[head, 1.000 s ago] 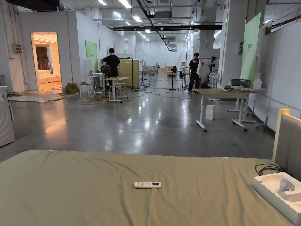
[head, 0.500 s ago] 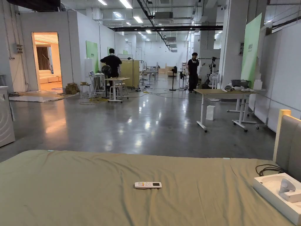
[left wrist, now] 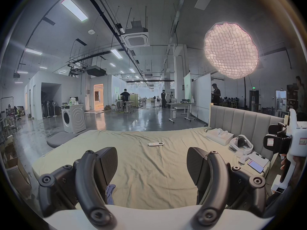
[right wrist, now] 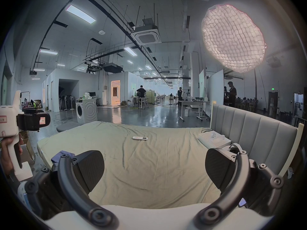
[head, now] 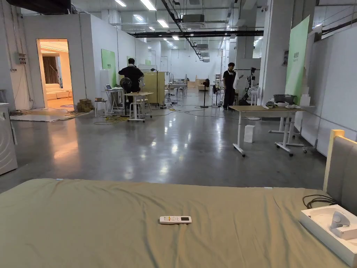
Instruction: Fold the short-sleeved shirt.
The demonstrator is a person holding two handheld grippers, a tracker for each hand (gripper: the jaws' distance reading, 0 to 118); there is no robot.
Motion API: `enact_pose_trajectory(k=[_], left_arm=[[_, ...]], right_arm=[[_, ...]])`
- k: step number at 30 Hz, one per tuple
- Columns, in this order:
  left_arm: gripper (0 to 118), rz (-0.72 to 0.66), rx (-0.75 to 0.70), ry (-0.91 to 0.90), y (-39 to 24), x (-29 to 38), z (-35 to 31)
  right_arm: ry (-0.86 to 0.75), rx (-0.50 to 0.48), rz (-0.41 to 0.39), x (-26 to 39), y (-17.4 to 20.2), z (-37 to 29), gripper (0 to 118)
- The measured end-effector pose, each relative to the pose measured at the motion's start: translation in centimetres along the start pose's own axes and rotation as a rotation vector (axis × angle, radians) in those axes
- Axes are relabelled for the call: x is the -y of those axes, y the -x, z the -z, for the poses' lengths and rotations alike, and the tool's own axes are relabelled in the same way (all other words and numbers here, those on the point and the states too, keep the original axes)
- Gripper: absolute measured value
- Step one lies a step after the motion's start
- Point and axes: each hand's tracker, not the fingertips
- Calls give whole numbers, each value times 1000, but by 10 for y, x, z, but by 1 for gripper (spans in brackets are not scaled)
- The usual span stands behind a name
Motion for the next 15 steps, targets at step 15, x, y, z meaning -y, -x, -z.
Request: enact_pose_trajectory(k=[15], left_arm=[[90,1,0,-3,0,-2,1]], right_arm=[[1,3,-1,-2,0,2,118]])
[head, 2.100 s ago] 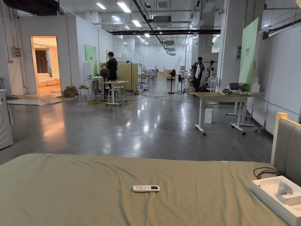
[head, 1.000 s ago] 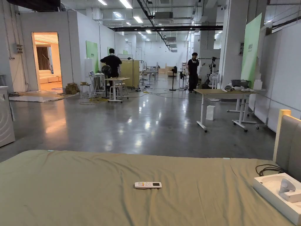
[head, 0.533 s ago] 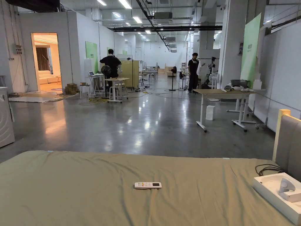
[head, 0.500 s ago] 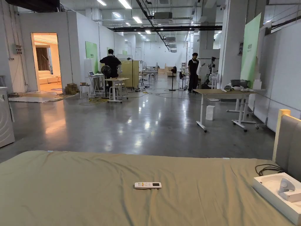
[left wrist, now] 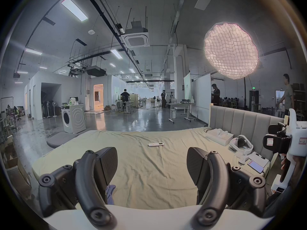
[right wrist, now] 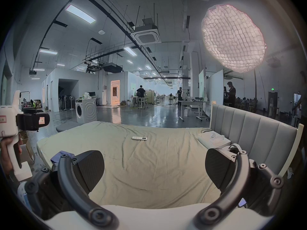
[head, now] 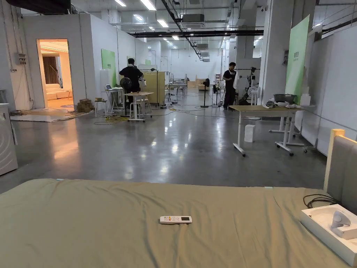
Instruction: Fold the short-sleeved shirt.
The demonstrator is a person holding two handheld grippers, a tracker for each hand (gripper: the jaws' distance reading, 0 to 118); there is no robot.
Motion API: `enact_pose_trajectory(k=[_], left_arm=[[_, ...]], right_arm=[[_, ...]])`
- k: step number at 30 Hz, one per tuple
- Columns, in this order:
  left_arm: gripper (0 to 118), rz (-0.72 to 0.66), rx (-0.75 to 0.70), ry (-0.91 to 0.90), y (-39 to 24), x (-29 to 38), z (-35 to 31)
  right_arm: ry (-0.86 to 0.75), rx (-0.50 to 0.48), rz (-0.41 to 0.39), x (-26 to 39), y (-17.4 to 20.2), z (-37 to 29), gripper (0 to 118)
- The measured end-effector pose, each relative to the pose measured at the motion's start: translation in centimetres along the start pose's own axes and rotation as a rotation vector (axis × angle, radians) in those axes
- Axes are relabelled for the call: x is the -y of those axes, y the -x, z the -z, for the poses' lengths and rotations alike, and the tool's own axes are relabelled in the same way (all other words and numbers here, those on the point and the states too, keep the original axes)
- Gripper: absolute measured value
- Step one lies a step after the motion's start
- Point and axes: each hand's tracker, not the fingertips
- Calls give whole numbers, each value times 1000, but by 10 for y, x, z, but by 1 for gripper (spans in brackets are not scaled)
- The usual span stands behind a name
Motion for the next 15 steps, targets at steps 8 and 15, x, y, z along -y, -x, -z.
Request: enact_pose_trajectory(k=[8,15], left_arm=[[90,-7,-1,2,0,-4,1],[90,-17,-4,7,1,-4,1]], right_arm=[[126,-85,142,-6,-7,13,118],[340,40,410,-15,-12,26,118]])
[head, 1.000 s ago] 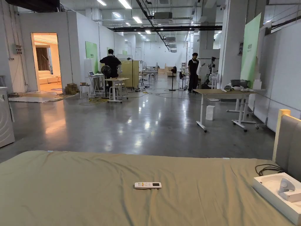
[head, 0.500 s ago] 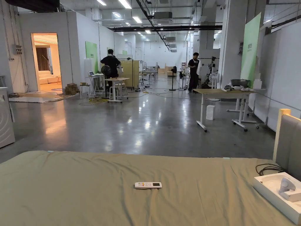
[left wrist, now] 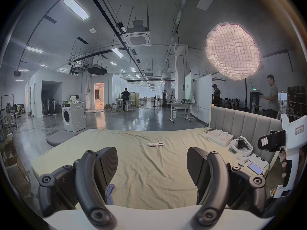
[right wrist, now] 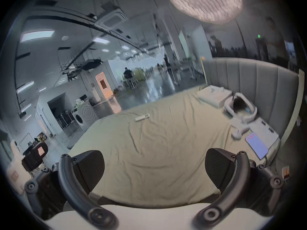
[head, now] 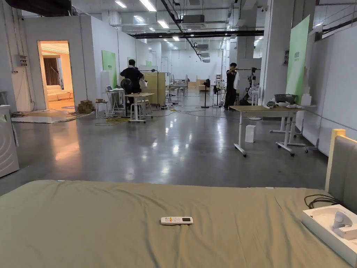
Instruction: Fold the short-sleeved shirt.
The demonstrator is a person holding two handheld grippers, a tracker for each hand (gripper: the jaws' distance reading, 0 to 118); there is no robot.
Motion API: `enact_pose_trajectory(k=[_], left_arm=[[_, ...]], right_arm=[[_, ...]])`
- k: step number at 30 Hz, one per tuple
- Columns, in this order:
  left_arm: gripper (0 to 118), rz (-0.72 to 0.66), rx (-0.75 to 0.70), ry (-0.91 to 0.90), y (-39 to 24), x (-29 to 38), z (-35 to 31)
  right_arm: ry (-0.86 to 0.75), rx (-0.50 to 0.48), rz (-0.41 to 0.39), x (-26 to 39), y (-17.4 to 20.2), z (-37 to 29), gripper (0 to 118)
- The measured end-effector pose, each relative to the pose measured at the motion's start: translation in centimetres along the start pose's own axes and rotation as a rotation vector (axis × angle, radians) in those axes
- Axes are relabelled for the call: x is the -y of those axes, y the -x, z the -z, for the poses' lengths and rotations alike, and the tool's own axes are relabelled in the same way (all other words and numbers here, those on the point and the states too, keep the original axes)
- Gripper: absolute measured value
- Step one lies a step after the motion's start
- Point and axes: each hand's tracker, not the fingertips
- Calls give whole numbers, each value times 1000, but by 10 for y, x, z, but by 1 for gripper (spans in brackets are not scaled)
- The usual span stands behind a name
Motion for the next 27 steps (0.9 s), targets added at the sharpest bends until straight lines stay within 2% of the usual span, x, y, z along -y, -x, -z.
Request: enact_pose_trajectory(k=[2,5,7,11,17,21,23,27], left_arm=[[90,4,-1,-1,0,0,1],[90,12,-3,0,-1,-1,1],[90,10,-2,2,-1,0,1],[90,4,4,-1,-2,0,1],[90,1,8,1,-3,0,2],[90,5,10,-2,-4,-1,2],[90,5,13,0,-4,-1,2],[90,4,17,1,-6,0,2]], right_arm=[[5,-19,4,-1,-6,4,118],[-34,34,-21,1,-7,6,118],[-25,72,0,2,-11,9,118],[-14,67,6,2,-20,14,118],[-32,117,4,4,-22,18,117],[-64,60,-4,5,-25,15,117],[-108,17,-42,6,-24,11,117],[-223,-9,-130,12,-17,0,118]])
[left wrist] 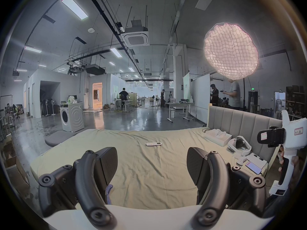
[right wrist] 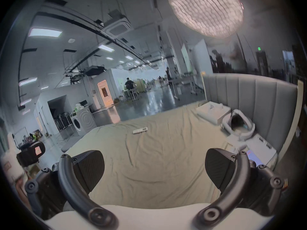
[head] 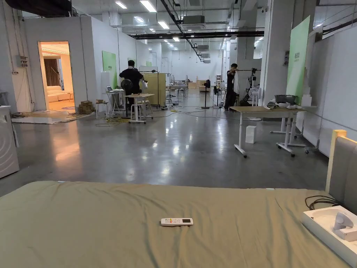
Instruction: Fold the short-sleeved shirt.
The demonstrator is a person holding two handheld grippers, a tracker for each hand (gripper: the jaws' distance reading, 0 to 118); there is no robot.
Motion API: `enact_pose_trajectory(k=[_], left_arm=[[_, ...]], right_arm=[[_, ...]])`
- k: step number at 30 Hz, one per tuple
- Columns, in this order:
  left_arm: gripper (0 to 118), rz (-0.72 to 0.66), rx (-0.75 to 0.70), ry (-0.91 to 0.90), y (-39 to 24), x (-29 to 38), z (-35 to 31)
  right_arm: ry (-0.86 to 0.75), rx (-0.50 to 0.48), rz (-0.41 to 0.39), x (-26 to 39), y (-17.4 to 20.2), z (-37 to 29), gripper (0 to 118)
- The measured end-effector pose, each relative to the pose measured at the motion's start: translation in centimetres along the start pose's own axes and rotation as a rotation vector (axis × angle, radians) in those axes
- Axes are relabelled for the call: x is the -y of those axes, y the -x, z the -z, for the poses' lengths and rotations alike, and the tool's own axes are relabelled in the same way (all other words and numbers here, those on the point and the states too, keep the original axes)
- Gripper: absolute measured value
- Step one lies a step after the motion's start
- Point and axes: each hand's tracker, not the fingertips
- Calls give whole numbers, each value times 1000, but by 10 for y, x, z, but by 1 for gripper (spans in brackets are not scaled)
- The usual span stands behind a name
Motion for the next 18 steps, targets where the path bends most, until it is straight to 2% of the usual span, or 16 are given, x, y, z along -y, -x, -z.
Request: enact_pose_trajectory(k=[3,7,10,18], left_arm=[[90,7,3,-2,0,0,1],[90,5,4,-13,-1,-1,0],[90,-2,5,-20,0,-3,0],[90,-1,3,-22,0,-3,-2]], right_arm=[[-61,21,-117,-2,13,-8,118],[-118,49,-194,-4,23,-15,118],[-126,71,-210,-3,30,-18,118],[-134,46,-230,-8,38,-21,118]])
